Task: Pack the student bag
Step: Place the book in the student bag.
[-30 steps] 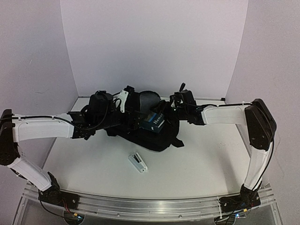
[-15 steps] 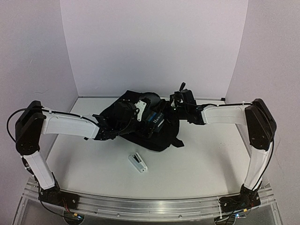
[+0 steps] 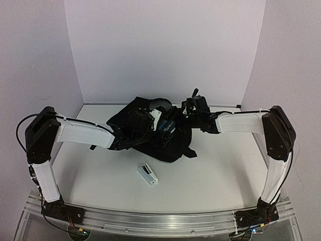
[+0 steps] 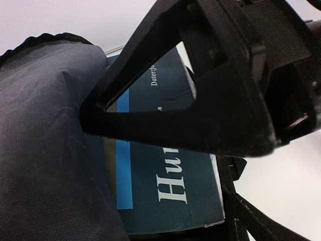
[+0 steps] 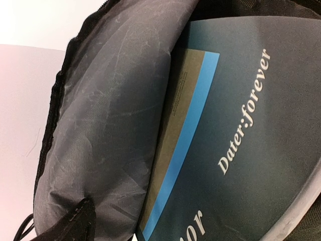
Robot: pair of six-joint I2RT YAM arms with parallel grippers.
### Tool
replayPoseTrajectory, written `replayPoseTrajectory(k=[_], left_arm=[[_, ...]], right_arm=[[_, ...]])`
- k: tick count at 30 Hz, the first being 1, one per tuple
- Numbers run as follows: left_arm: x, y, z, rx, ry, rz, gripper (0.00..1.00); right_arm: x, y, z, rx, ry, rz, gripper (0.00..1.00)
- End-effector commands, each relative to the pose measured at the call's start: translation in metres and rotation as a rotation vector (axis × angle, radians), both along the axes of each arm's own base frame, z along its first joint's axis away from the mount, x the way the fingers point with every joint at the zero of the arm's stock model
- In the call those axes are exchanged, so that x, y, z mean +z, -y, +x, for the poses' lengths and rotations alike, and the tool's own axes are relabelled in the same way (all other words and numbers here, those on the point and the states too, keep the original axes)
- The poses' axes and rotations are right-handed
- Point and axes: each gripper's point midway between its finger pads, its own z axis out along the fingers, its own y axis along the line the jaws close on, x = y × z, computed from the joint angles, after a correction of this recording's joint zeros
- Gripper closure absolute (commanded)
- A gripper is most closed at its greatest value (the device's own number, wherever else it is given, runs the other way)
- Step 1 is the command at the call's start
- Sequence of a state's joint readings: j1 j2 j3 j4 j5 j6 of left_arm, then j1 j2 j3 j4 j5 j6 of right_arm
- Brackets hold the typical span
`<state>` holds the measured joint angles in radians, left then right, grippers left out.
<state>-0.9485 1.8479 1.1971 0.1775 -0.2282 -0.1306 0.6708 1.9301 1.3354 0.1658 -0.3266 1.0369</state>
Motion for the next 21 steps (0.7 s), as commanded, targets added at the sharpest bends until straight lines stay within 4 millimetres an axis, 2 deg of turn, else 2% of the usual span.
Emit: replayPoseTrajectory(k=[1, 5, 9, 17, 19, 21], left_arm=[[0.007, -0.009, 0.017, 0.107, 0.041, 0.039, 0.0], [0.005, -0.024, 0.029, 0.216, 0.054, 0.083, 0.0], [0.003, -0.029, 0.038, 0.288, 0.056, 0.092, 0.0], [-0.005, -0.057, 0.061, 0.425, 0.004, 0.041, 0.0], [-0.003, -0.055, 0.062, 0.407, 0.0, 0.029, 0.0], [0.003, -0.044, 0.059, 0.334, 0.004, 0.012, 0.0]], right_arm=[[0.047, -0.011, 0.005, 0.016, 0.096, 0.089, 0.19], [0.05, -0.004, 0.001, -0.005, 0.087, 0.092, 0.15], [0.049, 0.005, -0.008, -0.021, 0.067, 0.097, 0.12], [0.059, 0.044, -0.033, -0.123, 0.059, 0.103, 0.11], [0.065, 0.051, -0.038, -0.14, 0.069, 0.108, 0.1], [0.069, 0.054, -0.038, -0.146, 0.082, 0.108, 0.11]])
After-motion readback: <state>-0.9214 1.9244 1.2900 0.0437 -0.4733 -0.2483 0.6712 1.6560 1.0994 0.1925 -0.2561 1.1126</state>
